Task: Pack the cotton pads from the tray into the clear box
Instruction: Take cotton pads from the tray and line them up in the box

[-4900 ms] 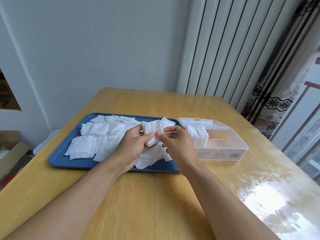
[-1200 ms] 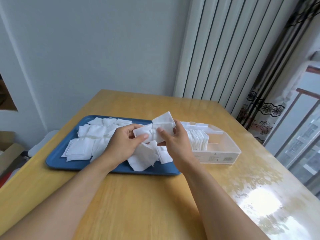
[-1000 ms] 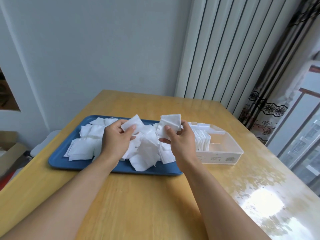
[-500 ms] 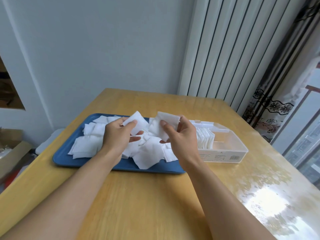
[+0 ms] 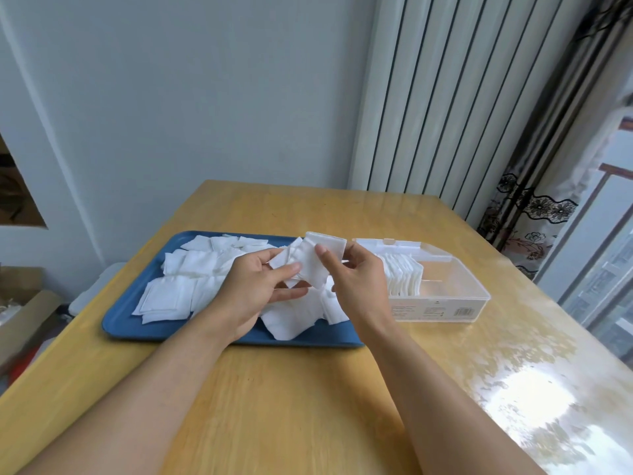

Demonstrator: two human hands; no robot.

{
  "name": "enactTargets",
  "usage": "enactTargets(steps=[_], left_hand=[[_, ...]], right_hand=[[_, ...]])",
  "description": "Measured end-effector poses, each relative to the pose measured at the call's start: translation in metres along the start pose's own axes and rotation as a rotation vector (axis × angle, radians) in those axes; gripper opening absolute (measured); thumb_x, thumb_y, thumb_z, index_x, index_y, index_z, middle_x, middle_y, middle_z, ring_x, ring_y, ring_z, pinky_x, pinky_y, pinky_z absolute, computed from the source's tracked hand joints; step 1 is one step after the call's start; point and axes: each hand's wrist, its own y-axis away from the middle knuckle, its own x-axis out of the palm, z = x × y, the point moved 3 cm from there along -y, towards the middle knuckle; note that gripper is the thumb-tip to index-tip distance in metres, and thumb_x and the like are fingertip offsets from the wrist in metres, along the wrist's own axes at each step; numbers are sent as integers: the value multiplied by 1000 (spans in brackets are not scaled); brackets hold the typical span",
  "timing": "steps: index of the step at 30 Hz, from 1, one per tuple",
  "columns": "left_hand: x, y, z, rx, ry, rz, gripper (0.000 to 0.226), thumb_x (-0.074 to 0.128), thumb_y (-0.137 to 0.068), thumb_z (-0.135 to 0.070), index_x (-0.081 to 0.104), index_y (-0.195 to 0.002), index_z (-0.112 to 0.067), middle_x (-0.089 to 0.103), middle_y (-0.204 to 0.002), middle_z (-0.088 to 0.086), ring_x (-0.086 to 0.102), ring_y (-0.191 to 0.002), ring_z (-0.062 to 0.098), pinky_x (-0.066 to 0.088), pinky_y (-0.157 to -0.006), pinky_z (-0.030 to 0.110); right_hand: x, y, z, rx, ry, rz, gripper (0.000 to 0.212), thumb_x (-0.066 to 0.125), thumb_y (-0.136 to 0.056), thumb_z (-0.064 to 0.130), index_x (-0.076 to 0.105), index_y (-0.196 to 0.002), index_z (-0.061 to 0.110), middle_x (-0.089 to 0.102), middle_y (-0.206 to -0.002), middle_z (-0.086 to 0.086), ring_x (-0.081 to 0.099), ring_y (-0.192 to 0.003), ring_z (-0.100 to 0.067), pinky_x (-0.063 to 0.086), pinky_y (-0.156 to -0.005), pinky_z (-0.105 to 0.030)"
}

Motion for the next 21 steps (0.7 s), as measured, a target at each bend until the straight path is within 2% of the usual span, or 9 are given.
enactTargets(steps=[1, 3, 5, 8, 11, 13, 17, 19, 21], left_hand=[[-1, -1, 1, -3, -7, -12, 18, 68, -95, -3, 71, -112, 1, 71, -100, 29, 76, -90, 30, 62, -85, 36], [-3, -3, 3, -20, -10, -30, 20, 69, -94, -4, 71, -113, 1, 70, -101, 31, 76, -92, 32, 60, -92, 41], [-5, -6, 5, -35, 16, -64, 21, 70, -93, -3, 70, -114, 1, 70, -105, 33, 77, -91, 32, 58, -97, 44], [-7, -6, 6, -32, 55, -124, 16, 68, -94, 1, 70, -110, 1, 76, -101, 24, 77, -85, 27, 59, -93, 41], [-7, -7, 7, -32, 79, -139, 16, 65, -95, 0, 70, -111, 0, 77, -99, 19, 77, -90, 28, 58, -94, 41], [-3, -5, 7, -26, 90, -118, 17, 63, -97, 0, 69, -113, 1, 76, -105, 21, 76, -97, 31, 58, -94, 40], [4, -1, 4, -9, 119, -27, 20, 54, -99, 6, 66, -115, 4, 75, -108, 21, 75, -100, 28, 60, -91, 33], [5, 0, 3, -9, 132, 6, 22, 52, -100, 7, 65, -117, 4, 75, -109, 20, 75, -102, 28, 60, -92, 33], [6, 1, 2, -11, 147, 34, 24, 53, -99, 8, 64, -120, 3, 75, -110, 20, 74, -105, 28, 59, -93, 33]], right_hand=[[-1, -1, 0, 4, 24, -14, 26, 70, -94, 37, 69, -79, 16, 68, -69, 12, 60, -66, -8, 52, -69, -35], [-4, -3, -2, 1, 65, -56, 38, 67, -96, 36, 56, -65, 18, 53, -56, 15, 50, -60, -8, 45, -63, -33], [-7, -5, -2, -25, 78, -128, 44, 66, -96, 34, 45, -63, 15, 41, -55, 14, 38, -56, -8, 35, -58, -27], [-11, -8, -2, -11, -82, -212, 28, 70, -95, 29, 59, -78, 8, 55, -67, 2, 49, -60, -10, 43, -61, -28], [-6, -8, -3, 97, -232, -61, 12, 75, -92, 22, 66, -90, 15, 69, -70, 5, 61, -64, -11, 49, -63, -23], [2, -5, -7, 176, -307, 47, 13, 76, -90, 17, 65, -91, 13, 71, -70, 4, 61, -71, -19, 50, -68, -27], [8, -3, -14, 235, -323, 23, 15, 78, -89, 17, 63, -86, 13, 66, -75, 1, 58, -67, -16, 49, -65, -25], [7, -4, -16, 242, -318, -1, 16, 79, -88, 18, 65, -93, 12, 63, -76, 1, 56, -60, -10, 46, -62, -24], [7, -4, -16, 264, -321, -14, 25, 80, -87, 19, 66, -107, 12, 63, -77, 2, 56, -59, -7, 46, -60, -23]])
